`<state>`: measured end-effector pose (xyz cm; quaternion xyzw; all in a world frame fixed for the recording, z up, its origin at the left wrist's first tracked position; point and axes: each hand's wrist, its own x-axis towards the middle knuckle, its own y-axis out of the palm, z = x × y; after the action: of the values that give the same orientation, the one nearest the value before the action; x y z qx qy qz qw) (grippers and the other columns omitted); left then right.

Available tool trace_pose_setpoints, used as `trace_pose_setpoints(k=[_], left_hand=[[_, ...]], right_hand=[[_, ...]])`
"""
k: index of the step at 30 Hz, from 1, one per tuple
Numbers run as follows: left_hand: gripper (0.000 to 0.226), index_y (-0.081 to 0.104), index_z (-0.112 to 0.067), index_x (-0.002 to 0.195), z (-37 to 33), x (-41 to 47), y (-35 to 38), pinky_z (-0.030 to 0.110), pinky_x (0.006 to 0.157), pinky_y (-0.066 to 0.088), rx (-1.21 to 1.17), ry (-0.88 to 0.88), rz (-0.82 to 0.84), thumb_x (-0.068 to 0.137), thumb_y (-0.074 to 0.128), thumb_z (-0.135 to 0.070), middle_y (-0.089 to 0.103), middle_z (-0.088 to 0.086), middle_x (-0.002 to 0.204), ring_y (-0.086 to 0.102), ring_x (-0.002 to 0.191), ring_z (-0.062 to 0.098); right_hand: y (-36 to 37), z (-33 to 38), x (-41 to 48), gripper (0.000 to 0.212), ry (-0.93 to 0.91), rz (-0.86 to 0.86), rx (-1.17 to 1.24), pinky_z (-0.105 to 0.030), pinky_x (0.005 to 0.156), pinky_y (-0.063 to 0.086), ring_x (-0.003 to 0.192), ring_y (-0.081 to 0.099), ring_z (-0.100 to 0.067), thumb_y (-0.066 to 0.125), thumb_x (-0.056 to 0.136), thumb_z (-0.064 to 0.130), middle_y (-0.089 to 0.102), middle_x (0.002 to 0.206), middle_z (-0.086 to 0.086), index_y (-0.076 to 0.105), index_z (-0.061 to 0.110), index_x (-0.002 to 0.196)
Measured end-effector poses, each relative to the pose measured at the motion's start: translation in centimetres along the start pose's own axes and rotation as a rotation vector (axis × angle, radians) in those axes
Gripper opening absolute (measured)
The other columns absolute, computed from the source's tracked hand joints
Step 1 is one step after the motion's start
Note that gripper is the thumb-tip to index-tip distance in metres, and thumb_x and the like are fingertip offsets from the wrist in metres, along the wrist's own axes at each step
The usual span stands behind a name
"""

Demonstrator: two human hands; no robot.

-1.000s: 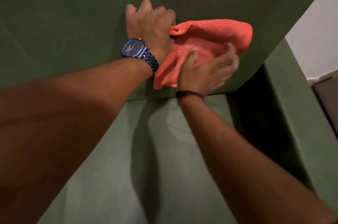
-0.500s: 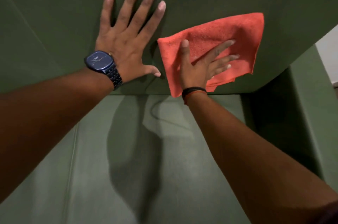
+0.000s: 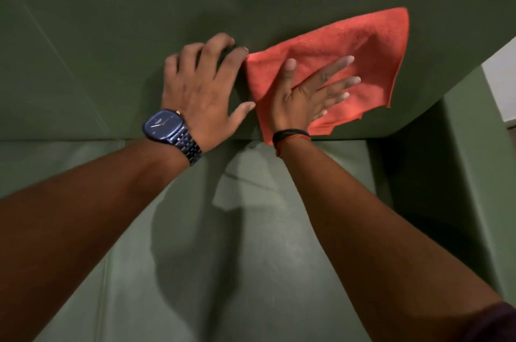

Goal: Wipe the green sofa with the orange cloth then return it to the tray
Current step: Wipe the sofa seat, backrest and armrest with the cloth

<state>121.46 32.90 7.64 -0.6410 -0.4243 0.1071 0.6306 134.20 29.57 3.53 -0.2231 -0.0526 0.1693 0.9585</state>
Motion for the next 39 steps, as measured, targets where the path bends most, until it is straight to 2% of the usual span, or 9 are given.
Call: trace_pose_setpoints(k=[5, 10, 14, 17, 20, 24, 26, 29, 39], left_hand=[[0.051, 0.053, -0.017, 0.109, -2.5, 1.8, 0.3, 0.044, 0.076, 0.040, -0.216, -0.199, -0.063, 0.069, 0.071, -0.043, 0.059, 0.009, 0.107, 0.052, 0.093, 0.032], [0.039, 0.055, -0.020, 0.101, -2.5, 2.0, 1.1, 0.040, 0.073, 0.043, -0.344, -0.295, -0.102, 0.069, 0.071, -0.037, 0.066, 0.005, 0.097, 0.057, 0.087, 0.032], [0.022, 0.060, -0.025, 0.080, -2.2, 3.2, 1.5, 0.034, 0.065, 0.043, -0.372, -0.377, -0.090, 0.068, 0.073, -0.037, 0.068, 0.003, 0.087, 0.061, 0.080, 0.027], [0.019, 0.060, -0.024, 0.076, -1.2, 2.3, 0.6, 0.035, 0.061, 0.041, -0.386, -0.305, -0.093, 0.068, 0.075, -0.031, 0.065, 0.004, 0.085, 0.058, 0.077, 0.027], [0.012, 0.060, -0.020, 0.075, 1.3, 0.5, -1.4, 0.040, 0.057, 0.044, -0.373, -0.217, -0.107, 0.070, 0.069, -0.016, 0.064, 0.007, 0.082, 0.057, 0.076, 0.033], [0.017, 0.059, -0.013, 0.073, 3.9, -1.5, -5.6, 0.042, 0.056, 0.043, -0.350, -0.144, -0.132, 0.065, 0.058, 0.002, 0.063, 0.012, 0.075, 0.055, 0.071, 0.035], [0.015, 0.059, -0.011, 0.072, 7.1, -3.6, -8.4, 0.041, 0.057, 0.042, -0.307, -0.162, -0.141, 0.065, 0.060, 0.003, 0.061, 0.013, 0.072, 0.055, 0.068, 0.034], [0.017, 0.059, -0.011, 0.073, 13.4, -8.3, -13.6, 0.041, 0.059, 0.038, -0.242, -0.264, -0.121, 0.066, 0.064, 0.004, 0.060, 0.012, 0.072, 0.054, 0.068, 0.034], [0.017, 0.065, -0.015, 0.085, 35.0, -32.7, -39.1, 0.041, 0.064, 0.042, 0.244, -0.724, -0.054, 0.070, 0.071, -0.020, 0.063, 0.009, 0.079, 0.057, 0.076, 0.033]], right_hand=[[-0.5, 1.4, -0.1, 0.077, 0.092, -0.030, 0.114, -0.034, 0.107, -0.014, 0.141, -0.019, -0.031, 0.042, 0.098, 0.042, -0.025, 0.153, -0.022, -0.012, 0.019, 0.148], [-1.3, 0.7, -2.3, 0.081, -0.066, 0.192, 0.010, -0.046, 0.116, -0.014, 0.139, -0.028, -0.033, 0.049, 0.097, 0.030, -0.023, 0.151, -0.027, -0.011, 0.013, 0.147], [-3.7, -0.2, -1.6, 0.091, -0.223, 0.132, -0.256, -0.056, 0.115, 0.009, 0.143, -0.001, -0.043, 0.067, 0.084, 0.031, 0.005, 0.155, -0.028, 0.007, 0.014, 0.150], [-4.7, 1.0, 0.4, 0.109, -0.413, -0.047, -0.498, -0.066, 0.107, 0.019, 0.140, 0.011, -0.046, 0.079, 0.060, 0.050, 0.016, 0.154, -0.025, 0.021, 0.021, 0.148], [-4.5, 2.6, 0.3, 0.073, -0.890, -0.065, -0.745, -0.065, 0.107, 0.020, 0.137, 0.025, -0.047, 0.073, 0.070, 0.044, 0.034, 0.149, -0.024, 0.047, 0.026, 0.135], [-4.4, 3.9, -2.0, 0.004, -1.420, 0.172, -0.776, -0.059, 0.102, 0.038, 0.118, 0.055, -0.040, 0.064, 0.085, 0.014, 0.066, 0.117, -0.019, 0.067, 0.015, 0.084], [-3.3, 6.7, -5.0, 0.004, -1.345, 0.417, -0.736, -0.047, 0.082, 0.052, 0.090, 0.065, -0.039, 0.068, 0.080, 0.009, 0.068, 0.090, -0.022, 0.064, 0.008, 0.079], [0.0, 12.6, -11.2, 0.010, -1.336, 0.653, -0.723, -0.036, 0.046, 0.046, 0.059, 0.061, -0.034, 0.068, 0.075, 0.013, 0.061, 0.069, -0.017, 0.061, 0.006, 0.077], [12.7, 31.4, -48.0, 0.023, -1.826, 1.009, -0.515, -0.036, 0.034, 0.046, 0.058, 0.061, -0.033, 0.079, 0.066, 0.006, 0.058, 0.070, -0.014, 0.058, 0.009, 0.075]])
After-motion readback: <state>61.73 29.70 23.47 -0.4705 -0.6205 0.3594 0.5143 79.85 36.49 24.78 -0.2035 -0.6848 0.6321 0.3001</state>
